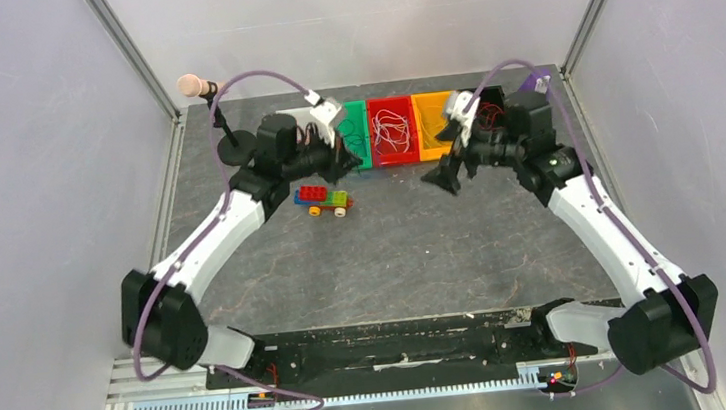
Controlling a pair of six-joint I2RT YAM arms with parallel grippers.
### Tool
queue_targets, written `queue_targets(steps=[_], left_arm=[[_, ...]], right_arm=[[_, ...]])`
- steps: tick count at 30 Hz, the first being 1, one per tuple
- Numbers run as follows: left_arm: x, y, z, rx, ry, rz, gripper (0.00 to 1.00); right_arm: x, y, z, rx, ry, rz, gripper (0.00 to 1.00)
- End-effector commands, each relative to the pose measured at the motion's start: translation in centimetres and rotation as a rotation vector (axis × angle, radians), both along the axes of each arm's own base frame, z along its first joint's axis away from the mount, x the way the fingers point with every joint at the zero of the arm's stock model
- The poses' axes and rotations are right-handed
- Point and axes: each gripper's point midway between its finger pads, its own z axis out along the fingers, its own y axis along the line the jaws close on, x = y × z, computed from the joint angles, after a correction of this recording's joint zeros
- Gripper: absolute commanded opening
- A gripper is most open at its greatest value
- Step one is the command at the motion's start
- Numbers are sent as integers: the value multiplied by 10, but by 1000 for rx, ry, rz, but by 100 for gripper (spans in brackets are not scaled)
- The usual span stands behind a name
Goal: Untangle the cables
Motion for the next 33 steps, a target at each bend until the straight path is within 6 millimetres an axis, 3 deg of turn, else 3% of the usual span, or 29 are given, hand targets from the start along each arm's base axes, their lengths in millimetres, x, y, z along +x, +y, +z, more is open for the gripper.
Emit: queue_targets(steps=[1,6,11,16,23,24,26,30,33], left_arm=[[100,30,3,102,-72,417,2],[185,53,-27,260,-94,719,2],[235,58,-69,359,-114,896,2],[259,43,-111,395,-82,884,2],[251,26,-168,480,83,771,6],[247,24,-166,490,98,748,11],[240,27,-142,483,73,729,26],[235,38,-65,420,-71,731,49],[226,38,-13,371,-122,703,59]], right_arm=[[59,-38,21,95,31,-270,98],[86,-70,-1,72,71,-437,98],[90,-85,-15,46,79,-482,98],[90,-90,-22,38,92,-495,98],[92,-96,-34,18,120,-515,98],[92,-97,-34,12,121,-515,98],[92,-99,-34,2,117,-519,98],[94,-102,-28,1,96,-520,98],[98,-100,-23,14,92,-515,98]])
